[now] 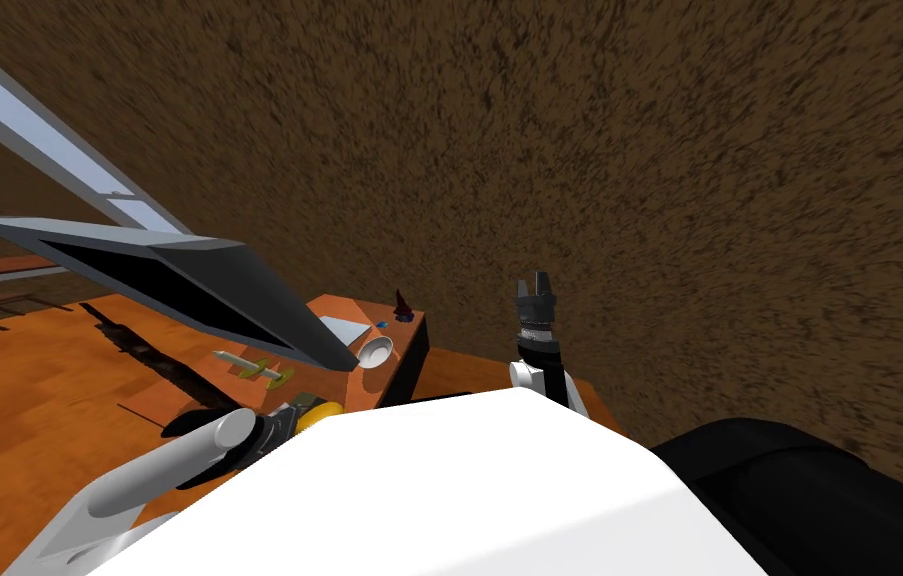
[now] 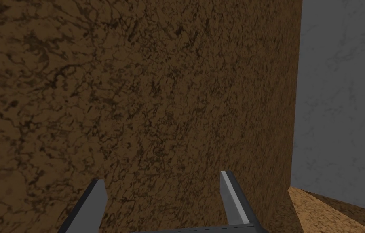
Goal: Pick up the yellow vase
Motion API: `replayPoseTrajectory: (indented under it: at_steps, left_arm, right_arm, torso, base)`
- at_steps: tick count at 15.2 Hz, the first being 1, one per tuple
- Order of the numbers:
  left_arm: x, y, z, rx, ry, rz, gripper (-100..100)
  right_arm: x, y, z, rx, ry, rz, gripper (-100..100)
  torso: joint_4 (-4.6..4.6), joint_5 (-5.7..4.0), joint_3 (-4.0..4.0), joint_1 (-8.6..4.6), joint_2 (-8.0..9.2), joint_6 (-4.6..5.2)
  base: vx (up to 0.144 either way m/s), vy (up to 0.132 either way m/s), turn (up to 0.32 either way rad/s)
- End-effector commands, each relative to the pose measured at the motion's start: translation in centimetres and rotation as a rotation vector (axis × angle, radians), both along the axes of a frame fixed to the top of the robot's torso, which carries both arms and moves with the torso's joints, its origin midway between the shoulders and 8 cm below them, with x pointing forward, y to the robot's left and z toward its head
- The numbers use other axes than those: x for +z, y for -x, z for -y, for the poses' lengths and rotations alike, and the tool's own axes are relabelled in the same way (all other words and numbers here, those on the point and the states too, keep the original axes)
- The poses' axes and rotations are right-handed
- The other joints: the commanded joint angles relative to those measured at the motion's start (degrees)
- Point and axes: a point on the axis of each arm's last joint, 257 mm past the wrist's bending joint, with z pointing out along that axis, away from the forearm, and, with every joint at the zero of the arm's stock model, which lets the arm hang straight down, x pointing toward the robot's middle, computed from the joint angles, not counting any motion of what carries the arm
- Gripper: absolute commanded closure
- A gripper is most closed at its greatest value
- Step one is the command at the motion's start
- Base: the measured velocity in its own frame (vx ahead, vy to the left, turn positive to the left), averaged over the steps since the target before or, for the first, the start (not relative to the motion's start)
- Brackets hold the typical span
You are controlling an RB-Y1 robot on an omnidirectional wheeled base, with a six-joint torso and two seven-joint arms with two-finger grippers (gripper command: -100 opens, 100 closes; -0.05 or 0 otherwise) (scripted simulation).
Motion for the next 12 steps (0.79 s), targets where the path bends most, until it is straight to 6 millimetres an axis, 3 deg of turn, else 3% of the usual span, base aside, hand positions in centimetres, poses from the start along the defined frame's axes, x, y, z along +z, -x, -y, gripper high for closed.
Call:
replayPoseTrajectory:
  at_steps: [1, 2, 3, 7, 10, 12]
  left_arm:
    - [-0.9, -0.2, 0.0, 0.003, -0.001, 0.003, -100]
    - [-0.4, -0.1, 0.0, 0.001, 0.000, 0.000, -100]
    - [-0.6, -0.2, 0.0, 0.002, -0.001, 0.002, 100]
    - [-0.6, -0.1, 0.0, 0.002, 0.000, 0.000, 100]
    - [1.0, 0.2, -0.1, -0.003, -0.001, 0.001, 100]
    - [0.8, 0.0, -0.2, -0.002, -0.002, 0.002, 100]
  right_arm:
    - [0.0, 0.0, 0.0, 0.000, 0.000, 0.000, 0]
    - [0.0, 0.0, 0.0, 0.000, 0.000, 0.000, 0]
    - [0.0, 0.0, 0.0, 0.000, 0.000, 0.000, 0]
    - [0.0, 0.0, 0.0, 0.000, 0.000, 0.000, 0]
    - [0.0, 0.0, 0.0, 0.000, 0.000, 0.000, 0]
    - [0.0, 0.0, 0.0, 0.000, 0.000, 0.000, 0]
  torso:
    - [0.00, 0.00, 0.00, 0.00, 0.00, 0.00]
    - [0.00, 0.00, 0.00, -0.01, 0.00, 0.00]
    - [0.00, -0.01, 0.00, -0.02, 0.00, -0.01]
    - [0.02, -0.02, -0.01, -0.04, -0.04, 0.01]
    - [0.04, -0.06, 0.00, -0.08, -0.05, -0.01]
    - [0.04, -0.09, 0.00, -0.14, -0.06, 0.00]
  base:
    - [-0.011, 0.009, -0.030]
    - [-0.007, 0.005, -0.014]
    - [0.000, 0.000, 0.000]
    - [0.000, 0.000, 0.000]
    - [0.009, -0.010, 0.034]
    - [0.010, -0.012, 0.016]
